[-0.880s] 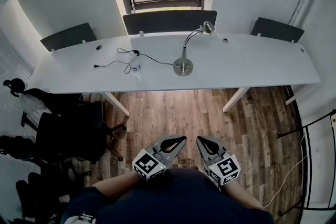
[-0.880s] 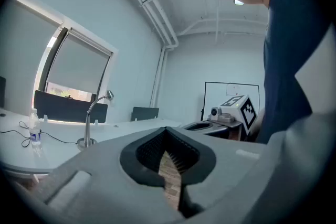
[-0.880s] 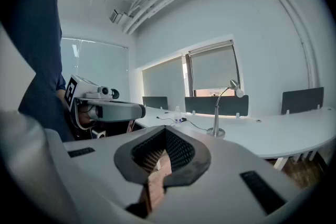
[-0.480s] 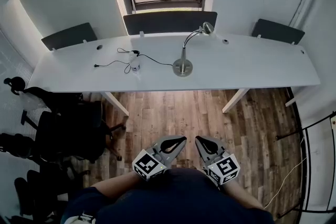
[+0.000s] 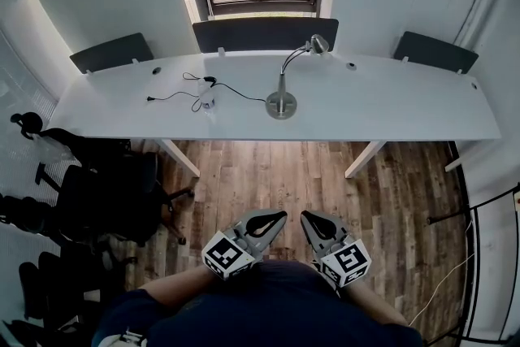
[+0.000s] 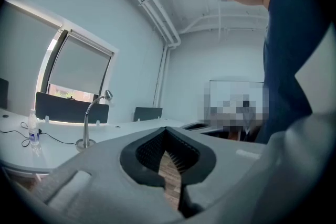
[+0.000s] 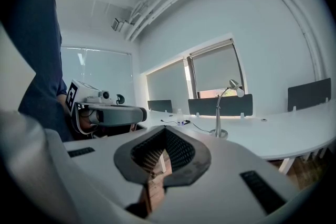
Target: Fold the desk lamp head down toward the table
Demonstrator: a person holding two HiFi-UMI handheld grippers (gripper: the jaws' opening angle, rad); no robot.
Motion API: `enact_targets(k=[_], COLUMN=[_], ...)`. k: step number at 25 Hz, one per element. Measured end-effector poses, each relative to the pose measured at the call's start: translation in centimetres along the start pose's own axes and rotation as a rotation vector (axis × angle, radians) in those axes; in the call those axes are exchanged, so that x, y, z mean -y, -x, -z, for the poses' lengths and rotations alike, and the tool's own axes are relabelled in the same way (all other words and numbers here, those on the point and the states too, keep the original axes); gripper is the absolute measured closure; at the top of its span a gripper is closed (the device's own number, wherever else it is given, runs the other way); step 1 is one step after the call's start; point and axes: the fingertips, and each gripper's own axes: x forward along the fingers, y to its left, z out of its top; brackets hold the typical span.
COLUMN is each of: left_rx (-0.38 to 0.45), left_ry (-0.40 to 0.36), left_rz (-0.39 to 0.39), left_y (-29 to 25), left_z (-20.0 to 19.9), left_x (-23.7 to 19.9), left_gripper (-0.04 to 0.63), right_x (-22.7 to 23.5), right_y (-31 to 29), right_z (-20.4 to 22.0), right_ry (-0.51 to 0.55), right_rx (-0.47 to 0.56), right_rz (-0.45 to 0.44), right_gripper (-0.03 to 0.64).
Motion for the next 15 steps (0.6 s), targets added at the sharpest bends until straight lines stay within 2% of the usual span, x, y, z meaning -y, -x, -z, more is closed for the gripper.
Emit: enact_targets(k=[8,15], left_rx=[0.012,0.029], left_ry=[0.011,0.023], left_rz=[-0.049,-0.066], left_y=[-3.1,-4.9], left_z=[0.8,0.7], left_x=[1.3,-3.0], left_gripper=[0.591,0.591], right_x=[2.9,6.1], right_y=[1.6,-0.7], right_z=[0.7,0.5], right_ry=[-0.002,-0.001], right_rx=[-0.009,-0.013], right_rz=[-0.040,-0.016], right_gripper=[0.607,0.607])
